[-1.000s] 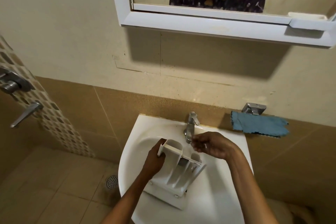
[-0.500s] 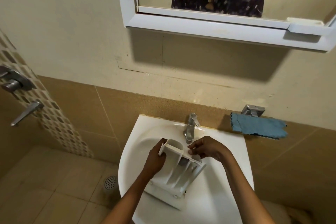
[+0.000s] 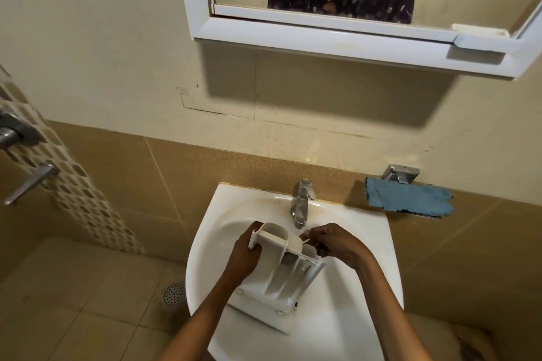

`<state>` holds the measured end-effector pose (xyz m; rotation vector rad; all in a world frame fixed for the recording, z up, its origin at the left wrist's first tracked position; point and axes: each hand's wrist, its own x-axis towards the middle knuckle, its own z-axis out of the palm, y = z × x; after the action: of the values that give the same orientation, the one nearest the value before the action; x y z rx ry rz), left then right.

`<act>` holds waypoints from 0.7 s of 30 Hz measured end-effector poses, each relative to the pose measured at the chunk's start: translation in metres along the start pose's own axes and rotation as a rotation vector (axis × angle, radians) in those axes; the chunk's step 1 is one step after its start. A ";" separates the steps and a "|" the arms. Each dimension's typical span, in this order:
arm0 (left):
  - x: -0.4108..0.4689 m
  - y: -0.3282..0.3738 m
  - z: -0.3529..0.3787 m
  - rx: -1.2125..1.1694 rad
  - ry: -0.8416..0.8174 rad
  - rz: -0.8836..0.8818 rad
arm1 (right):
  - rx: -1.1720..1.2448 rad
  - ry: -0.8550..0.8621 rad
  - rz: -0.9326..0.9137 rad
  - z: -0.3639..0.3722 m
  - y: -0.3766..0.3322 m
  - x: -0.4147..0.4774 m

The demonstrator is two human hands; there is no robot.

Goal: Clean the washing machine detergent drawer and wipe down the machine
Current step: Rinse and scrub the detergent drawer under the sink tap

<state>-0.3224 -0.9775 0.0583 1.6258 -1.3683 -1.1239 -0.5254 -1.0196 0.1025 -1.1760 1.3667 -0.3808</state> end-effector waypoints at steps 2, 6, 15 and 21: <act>0.000 0.002 0.000 0.018 -0.001 0.006 | -0.054 -0.032 -0.026 0.001 -0.002 -0.001; 0.002 -0.001 0.000 0.032 -0.005 0.007 | -0.077 0.041 -0.049 0.001 -0.001 0.003; 0.002 0.000 0.000 0.062 -0.007 0.008 | 0.690 0.120 0.244 0.004 0.036 0.027; 0.000 0.006 -0.004 0.076 -0.045 0.057 | 0.910 0.215 0.293 0.024 0.023 0.057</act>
<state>-0.3213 -0.9787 0.0655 1.6132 -1.4931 -1.0927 -0.4997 -1.0451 0.0476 -0.1863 1.2905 -0.8207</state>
